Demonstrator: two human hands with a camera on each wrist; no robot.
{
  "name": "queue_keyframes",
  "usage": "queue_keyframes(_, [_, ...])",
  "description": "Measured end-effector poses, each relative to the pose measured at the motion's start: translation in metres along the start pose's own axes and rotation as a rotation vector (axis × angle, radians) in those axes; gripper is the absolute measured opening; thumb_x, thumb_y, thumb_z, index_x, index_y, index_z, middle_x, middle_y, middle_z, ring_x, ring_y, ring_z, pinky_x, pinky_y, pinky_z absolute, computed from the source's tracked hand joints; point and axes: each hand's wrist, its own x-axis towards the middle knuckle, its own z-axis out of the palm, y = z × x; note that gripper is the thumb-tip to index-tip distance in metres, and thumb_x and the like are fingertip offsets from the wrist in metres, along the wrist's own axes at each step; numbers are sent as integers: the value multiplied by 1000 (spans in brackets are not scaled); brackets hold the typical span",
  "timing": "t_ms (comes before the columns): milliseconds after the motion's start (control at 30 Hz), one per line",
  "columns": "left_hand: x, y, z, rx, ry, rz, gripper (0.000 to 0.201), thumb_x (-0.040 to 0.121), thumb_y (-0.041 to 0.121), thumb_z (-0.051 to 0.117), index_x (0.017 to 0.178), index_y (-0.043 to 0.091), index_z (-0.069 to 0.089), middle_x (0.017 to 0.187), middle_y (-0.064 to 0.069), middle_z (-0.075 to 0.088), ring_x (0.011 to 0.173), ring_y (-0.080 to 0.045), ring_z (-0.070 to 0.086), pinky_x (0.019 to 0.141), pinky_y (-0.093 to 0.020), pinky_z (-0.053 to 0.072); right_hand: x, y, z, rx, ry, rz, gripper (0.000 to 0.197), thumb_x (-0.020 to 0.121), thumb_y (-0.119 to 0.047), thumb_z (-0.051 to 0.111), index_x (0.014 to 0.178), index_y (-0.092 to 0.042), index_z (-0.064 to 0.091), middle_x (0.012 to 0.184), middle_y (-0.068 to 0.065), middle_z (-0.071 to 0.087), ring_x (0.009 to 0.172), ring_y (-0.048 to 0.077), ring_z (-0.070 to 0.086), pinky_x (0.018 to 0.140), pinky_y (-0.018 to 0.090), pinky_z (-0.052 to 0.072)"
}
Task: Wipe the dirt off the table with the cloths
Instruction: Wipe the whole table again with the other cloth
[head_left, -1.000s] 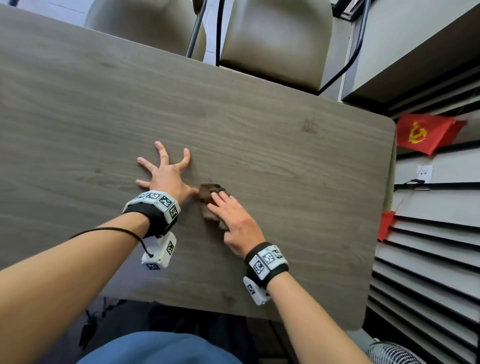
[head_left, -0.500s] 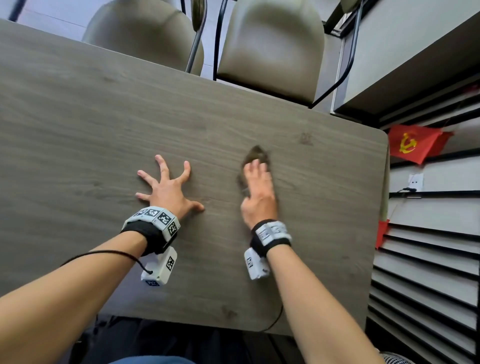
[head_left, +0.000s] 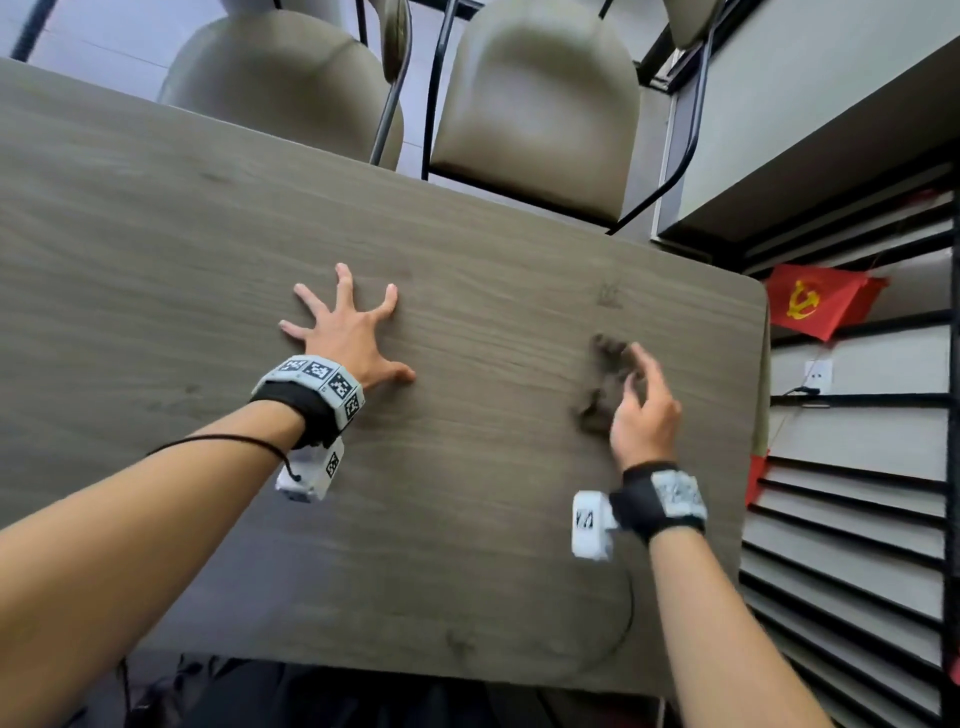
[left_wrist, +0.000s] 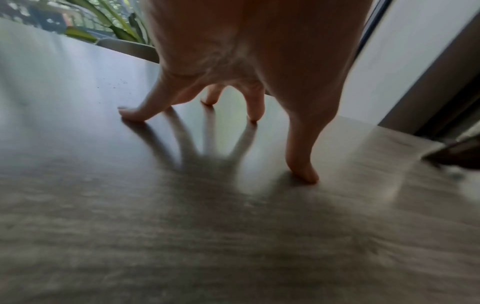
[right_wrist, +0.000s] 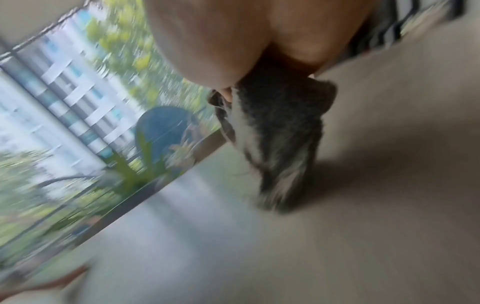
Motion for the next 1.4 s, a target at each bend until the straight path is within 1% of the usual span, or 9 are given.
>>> queue_keyframes(133, [0,-2,5,-7,25,1,115,58,70,84,151,56,17,165,-5,-18,144,-60,-9,103,-84,19,40,5,41,-160,-43,218,56,88,-3,49,143,-16,47,151,12,40,141,29,33,115,31,24])
queue_keyframes(333, [3,-2,7,-25,23,-9,111,61,67,84,151,56,20,166,-4,-16,145,-58,-11,104,-84,17,-76,-65,129,-141,-406,-372,78,66,-2,47,142,-16,48,155,4,33,147,22,20,121,37,14])
queue_keyframes(500, [4,-2,9,-23,16,-17,113,61,69,82,151,57,16,165,-3,-18,145,-57,-12,105,-83,17,-134,-43,100,6,-709,-478,78,61,-1,45,138,-15,53,154,-2,36,147,11,19,121,39,17])
queue_keyframes(600, [3,-1,8,-36,12,-27,116,57,69,84,151,58,16,165,-1,-19,146,-56,-15,106,-83,15,-98,-23,67,124,-470,-266,80,58,7,40,132,-18,58,149,0,44,144,13,28,119,42,23])
queue_keyframes(767, [2,1,6,-42,8,-27,114,60,68,83,151,58,15,165,-3,-21,146,-56,-16,106,-83,14,37,2,31,37,0,131,53,91,-6,45,142,-20,47,151,5,41,142,20,34,114,24,25])
queue_keyframes(867, [2,0,7,-57,4,-31,114,59,67,84,151,59,16,165,-2,-22,146,-55,-17,106,-83,12,81,-4,59,-167,-69,236,57,93,-9,46,149,-14,36,159,11,22,146,30,20,118,33,16])
queue_keyframes(1167, [4,0,9,-20,27,-18,97,76,50,80,153,54,21,166,-5,-18,145,-57,-14,103,-84,18,-55,-90,146,-40,-672,-509,79,65,2,44,143,-14,46,156,4,31,148,19,15,122,32,5])
queue_keyframes(1300, [3,-1,8,-39,3,-31,108,66,63,82,152,57,17,165,-2,-21,145,-56,-16,105,-83,14,-31,-67,109,92,-730,-346,77,60,1,37,133,-13,58,152,3,39,147,16,22,121,28,9])
queue_keyframes(1400, [3,1,6,-60,-5,-41,115,58,67,84,151,58,18,165,0,-21,146,-55,-17,106,-82,13,34,-43,64,26,-385,-49,56,83,1,46,134,-20,58,149,9,42,141,20,35,114,17,18])
